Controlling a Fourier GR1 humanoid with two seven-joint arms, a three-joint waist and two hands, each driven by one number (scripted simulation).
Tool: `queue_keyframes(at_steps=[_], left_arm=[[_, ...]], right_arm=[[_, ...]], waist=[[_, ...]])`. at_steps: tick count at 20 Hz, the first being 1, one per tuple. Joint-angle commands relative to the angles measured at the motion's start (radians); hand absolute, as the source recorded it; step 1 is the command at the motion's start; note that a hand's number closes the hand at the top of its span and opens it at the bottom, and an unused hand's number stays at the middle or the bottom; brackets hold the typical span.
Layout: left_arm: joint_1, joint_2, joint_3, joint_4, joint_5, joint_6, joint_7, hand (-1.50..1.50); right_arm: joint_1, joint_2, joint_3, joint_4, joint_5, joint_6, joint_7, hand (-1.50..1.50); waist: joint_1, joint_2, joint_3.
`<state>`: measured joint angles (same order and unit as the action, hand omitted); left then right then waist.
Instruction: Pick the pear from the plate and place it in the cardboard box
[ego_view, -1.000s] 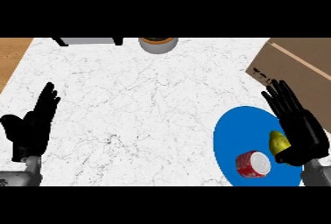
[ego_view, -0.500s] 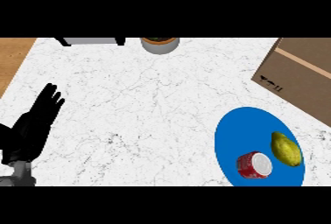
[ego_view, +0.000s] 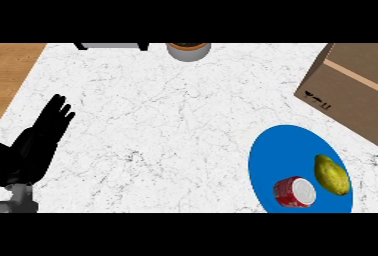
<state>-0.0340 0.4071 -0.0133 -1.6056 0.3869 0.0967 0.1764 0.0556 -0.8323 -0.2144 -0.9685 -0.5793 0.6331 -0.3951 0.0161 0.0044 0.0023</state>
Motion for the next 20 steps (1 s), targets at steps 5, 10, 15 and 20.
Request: queue_keyframes(at_steps=[5,10,15,20], left_arm=[[0.013,-0.001,0.012,-0.006,0.005,-0.017,0.019,0.00],[0.016,-0.026,0.014,-0.015,-0.023,-0.013,0.008,0.00],[0.013,0.000,0.083,0.044,0.002,-0.085,-0.004,0.00],[0.046,-0.047,0.053,-0.015,-0.047,-0.051,0.003,0.00]], right_arm=[[-0.101,-0.157,0.126,0.006,0.207,0.160,0.050,-1.50],[-0.225,-0.075,0.200,0.047,0.258,0.169,0.170,-1.50],[-0.233,-0.073,0.190,0.092,0.278,0.273,0.187,-1.50],[-0.288,-0.083,0.201,0.221,0.402,0.348,0.070,-1.50]], waist=[[0.004,-0.002,-0.001],[0.000,-0.002,-0.002],[-0.011,-0.004,-0.002],[-0.006,-0.003,-0.001]])
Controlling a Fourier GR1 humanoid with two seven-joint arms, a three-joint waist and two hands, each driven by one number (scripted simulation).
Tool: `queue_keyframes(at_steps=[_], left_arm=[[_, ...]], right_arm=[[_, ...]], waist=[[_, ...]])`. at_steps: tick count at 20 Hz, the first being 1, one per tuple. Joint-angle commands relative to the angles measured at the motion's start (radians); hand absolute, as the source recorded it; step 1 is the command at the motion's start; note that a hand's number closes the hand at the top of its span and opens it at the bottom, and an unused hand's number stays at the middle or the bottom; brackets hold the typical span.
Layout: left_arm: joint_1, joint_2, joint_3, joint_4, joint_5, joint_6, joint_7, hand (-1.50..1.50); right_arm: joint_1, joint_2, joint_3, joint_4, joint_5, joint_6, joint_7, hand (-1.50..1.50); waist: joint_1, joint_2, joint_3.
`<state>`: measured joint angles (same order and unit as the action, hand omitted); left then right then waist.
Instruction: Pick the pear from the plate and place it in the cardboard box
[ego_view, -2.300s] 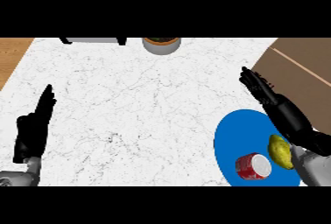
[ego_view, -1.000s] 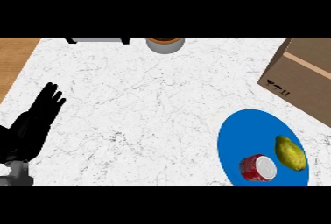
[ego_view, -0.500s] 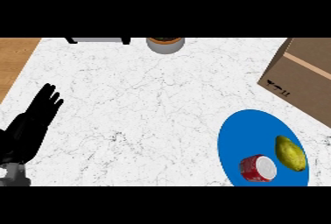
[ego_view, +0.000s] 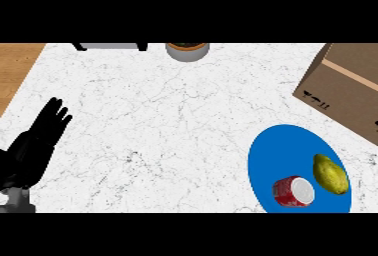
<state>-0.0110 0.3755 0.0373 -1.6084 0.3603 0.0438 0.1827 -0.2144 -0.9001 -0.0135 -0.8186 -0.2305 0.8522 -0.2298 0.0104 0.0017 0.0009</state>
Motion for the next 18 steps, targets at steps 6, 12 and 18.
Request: queue_keyframes(at_steps=[6,12,18], left_arm=[[-0.023,-0.031,0.020,-0.008,-0.021,-0.010,0.035,0.00],[-0.048,-0.024,0.045,-0.059,-0.022,0.000,0.107,0.00],[-0.019,-0.078,0.046,0.045,-0.059,-0.044,0.003,0.00]], right_arm=[[-0.030,0.051,0.021,0.121,0.166,0.058,-0.172,-1.50],[-0.011,0.091,0.012,0.077,0.182,0.017,-0.189,-1.50],[-0.012,0.069,-0.049,0.029,0.148,0.035,-0.145,-1.50]], waist=[[-0.003,0.000,0.000],[-0.008,-0.002,0.000],[-0.012,-0.001,-0.001]])
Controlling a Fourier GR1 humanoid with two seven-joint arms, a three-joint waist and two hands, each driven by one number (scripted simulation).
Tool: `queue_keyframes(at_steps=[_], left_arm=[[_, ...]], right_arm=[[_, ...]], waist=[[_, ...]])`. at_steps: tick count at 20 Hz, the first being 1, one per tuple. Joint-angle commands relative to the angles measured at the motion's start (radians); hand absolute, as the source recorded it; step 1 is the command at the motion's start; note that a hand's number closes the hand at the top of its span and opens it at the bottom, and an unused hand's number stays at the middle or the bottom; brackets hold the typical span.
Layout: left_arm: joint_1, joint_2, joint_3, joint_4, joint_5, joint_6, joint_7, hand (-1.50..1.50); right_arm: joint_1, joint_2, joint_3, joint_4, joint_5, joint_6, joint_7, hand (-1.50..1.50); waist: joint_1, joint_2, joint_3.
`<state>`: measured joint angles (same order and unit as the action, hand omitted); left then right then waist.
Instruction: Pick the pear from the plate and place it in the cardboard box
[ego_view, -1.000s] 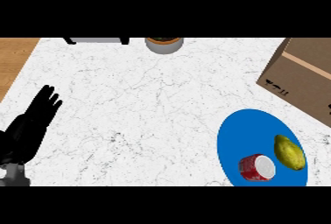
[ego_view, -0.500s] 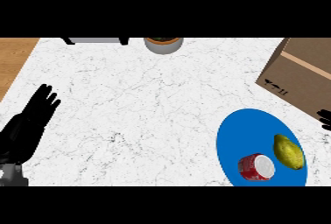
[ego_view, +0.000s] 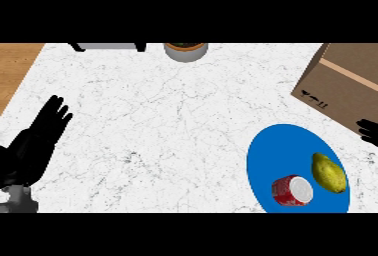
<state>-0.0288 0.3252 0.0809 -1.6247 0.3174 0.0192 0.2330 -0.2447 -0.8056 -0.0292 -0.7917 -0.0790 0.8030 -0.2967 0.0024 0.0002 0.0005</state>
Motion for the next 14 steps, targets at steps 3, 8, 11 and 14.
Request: queue_keyframes(at_steps=[3,8,11,14], left_arm=[[0.002,-0.017,0.008,-0.087,-0.010,0.005,0.072,0.00],[0.028,-0.021,0.047,0.005,-0.032,-0.066,-0.031,0.00],[-0.014,-0.030,0.059,-0.006,-0.027,-0.041,0.038,0.00],[-0.035,0.006,0.108,0.000,0.011,-0.095,0.052,0.00]], right_arm=[[0.022,0.004,-0.008,-0.010,0.081,0.042,-0.090,-1.50],[0.015,0.063,-0.028,-0.129,0.037,0.033,0.083,-1.50],[-0.013,0.064,-0.046,-0.153,0.032,0.061,0.140,-1.50],[-0.005,0.104,-0.030,-0.082,0.126,0.021,0.066,-1.50]], waist=[[0.001,0.000,0.000],[-0.001,-0.001,-0.001],[-0.001,-0.001,-0.001],[0.002,0.001,0.000]])
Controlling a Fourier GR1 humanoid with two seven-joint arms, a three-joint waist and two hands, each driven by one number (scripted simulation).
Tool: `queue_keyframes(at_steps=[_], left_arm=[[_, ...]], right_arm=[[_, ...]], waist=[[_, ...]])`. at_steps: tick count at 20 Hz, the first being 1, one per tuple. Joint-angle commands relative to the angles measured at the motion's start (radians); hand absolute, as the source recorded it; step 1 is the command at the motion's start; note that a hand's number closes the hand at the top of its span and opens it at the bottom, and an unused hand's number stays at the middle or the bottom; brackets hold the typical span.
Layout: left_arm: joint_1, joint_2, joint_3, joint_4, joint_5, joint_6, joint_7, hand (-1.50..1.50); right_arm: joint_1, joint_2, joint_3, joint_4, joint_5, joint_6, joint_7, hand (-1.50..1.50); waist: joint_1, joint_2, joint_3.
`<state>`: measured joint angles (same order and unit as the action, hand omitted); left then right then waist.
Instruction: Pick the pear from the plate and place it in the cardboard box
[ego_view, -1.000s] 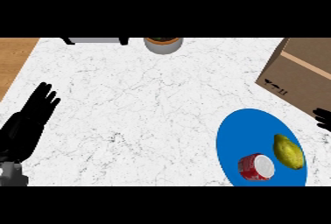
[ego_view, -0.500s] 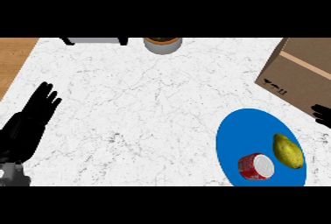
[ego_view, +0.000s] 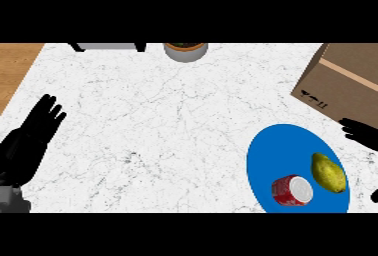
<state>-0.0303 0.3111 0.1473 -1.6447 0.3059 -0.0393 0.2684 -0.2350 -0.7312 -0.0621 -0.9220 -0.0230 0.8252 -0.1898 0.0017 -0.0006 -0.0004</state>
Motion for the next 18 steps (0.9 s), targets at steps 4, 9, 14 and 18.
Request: queue_keyframes(at_steps=[4,9,14,18], left_arm=[[-0.011,-0.041,-0.012,-0.055,-0.049,0.023,0.066,0.00],[-0.063,-0.074,-0.004,0.120,-0.082,-0.013,-0.059,0.00],[-0.021,-0.064,0.023,-0.028,-0.068,0.001,0.049,0.00],[-0.010,-0.085,0.021,-0.015,-0.072,-0.018,0.026,0.00]], right_arm=[[0.019,0.014,-0.044,-0.016,0.059,0.041,0.013,-1.50],[0.009,0.054,-0.016,0.028,0.160,0.013,-0.067,-1.50],[0.059,0.100,-0.047,-0.121,0.111,0.037,0.069,-1.50],[-0.045,0.110,-0.033,0.006,0.189,0.044,0.030,-1.50]], waist=[[0.000,0.000,0.000],[-0.002,0.002,0.001],[-0.004,-0.001,0.000],[0.004,0.002,0.001]])
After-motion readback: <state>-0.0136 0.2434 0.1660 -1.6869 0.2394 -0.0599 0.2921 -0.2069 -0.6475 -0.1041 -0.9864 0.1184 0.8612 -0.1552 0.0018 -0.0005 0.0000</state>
